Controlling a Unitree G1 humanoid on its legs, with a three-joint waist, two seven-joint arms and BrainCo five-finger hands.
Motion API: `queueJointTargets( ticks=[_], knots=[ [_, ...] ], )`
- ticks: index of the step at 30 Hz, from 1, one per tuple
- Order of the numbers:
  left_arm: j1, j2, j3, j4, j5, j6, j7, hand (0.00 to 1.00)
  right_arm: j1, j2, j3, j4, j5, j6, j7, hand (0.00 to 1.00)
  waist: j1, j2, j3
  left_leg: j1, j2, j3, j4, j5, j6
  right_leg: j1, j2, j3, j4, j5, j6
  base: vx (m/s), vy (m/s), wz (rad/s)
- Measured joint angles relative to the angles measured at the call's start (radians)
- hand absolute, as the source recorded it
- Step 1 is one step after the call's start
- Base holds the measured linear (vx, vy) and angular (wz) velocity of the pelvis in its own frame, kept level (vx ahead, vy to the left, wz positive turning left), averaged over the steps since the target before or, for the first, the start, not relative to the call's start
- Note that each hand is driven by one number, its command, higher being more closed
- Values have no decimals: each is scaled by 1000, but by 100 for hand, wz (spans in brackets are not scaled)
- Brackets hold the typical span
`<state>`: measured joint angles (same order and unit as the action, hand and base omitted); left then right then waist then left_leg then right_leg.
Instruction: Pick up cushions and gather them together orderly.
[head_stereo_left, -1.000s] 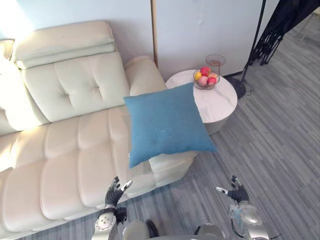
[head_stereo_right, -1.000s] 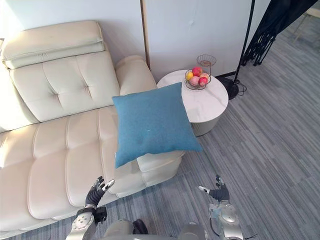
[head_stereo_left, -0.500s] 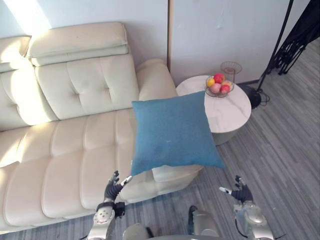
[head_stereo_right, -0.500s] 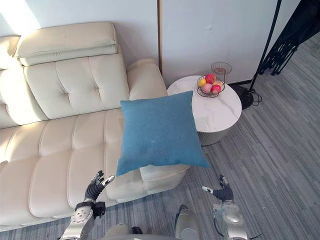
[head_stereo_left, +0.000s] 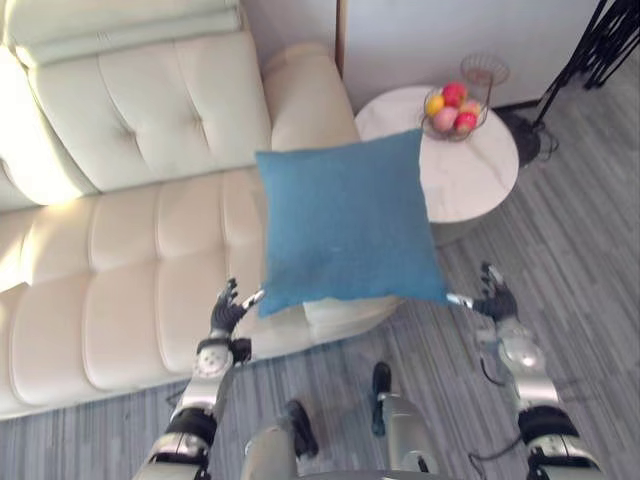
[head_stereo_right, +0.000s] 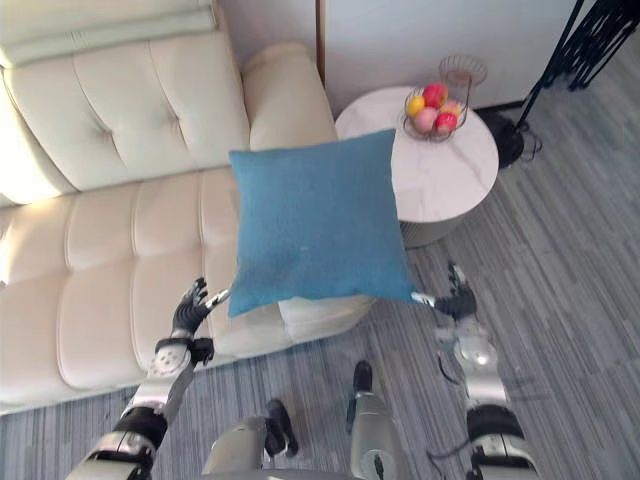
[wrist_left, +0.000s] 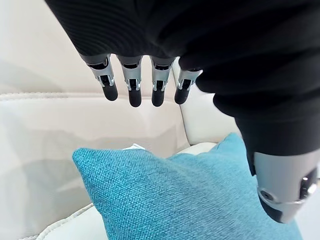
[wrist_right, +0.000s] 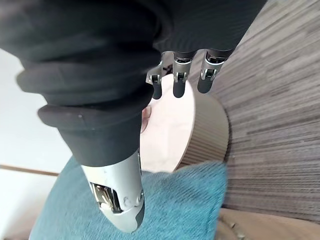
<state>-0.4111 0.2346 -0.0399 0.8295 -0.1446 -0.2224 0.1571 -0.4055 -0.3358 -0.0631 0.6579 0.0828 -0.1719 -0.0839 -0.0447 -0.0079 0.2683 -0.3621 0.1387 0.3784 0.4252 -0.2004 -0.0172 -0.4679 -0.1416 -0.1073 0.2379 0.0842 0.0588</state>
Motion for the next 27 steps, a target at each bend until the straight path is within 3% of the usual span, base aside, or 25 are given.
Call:
queueJointTargets(
  ticks=[6, 7, 12, 20, 23, 27],
  knots=[
    [-354, 19, -79, 104, -23, 1, 45, 0, -373, -35, 43, 153, 82, 8, -44, 0, 2, 0, 110, -116, 1, -19, 47, 28, 21, -76, -4, -3, -19, 56, -13, -136, -24, 9],
    [-387, 13, -87, 112, -24, 2, 48, 100, -404, -33, 50, 161, 89, 11, -49, 100, 2, 0, 116, -124, 0, -19, 47, 31, 22, -84, -4, -2, -19, 61, -14, -99, -30, 7],
    [-542, -27, -119, 141, -56, 12, 108, 100, -562, -21, 115, 195, 119, 27, -76, 100, 1, 1, 137, -170, 6, -21, 47, 47, 19, -128, 1, 1, -18, 73, -21, -59, -57, 0],
    [-578, 18, -119, 68, -160, 16, 136, 100, -574, -15, 154, 112, 207, 26, -90, 100, 4, 3, 139, -180, 27, -11, 44, 53, 9, -149, 19, 20, -18, 74, -24, 18, -57, -6],
    [-558, 18, -118, -28, -178, 16, 155, 100, -493, -19, 154, -44, 230, 20, -92, 100, 7, 4, 139, -160, 28, -3, 36, 57, 3, -139, 21, 32, -18, 73, -24, 42, -28, -3],
    [-380, 0, -124, -256, -180, 2, 176, 100, -289, 7, 153, -226, 243, 13, -93, 100, 6, 4, 139, -80, 24, -9, 4, 56, 1, -68, 21, 30, -12, 42, -24, 59, -37, 5]
  ],
)
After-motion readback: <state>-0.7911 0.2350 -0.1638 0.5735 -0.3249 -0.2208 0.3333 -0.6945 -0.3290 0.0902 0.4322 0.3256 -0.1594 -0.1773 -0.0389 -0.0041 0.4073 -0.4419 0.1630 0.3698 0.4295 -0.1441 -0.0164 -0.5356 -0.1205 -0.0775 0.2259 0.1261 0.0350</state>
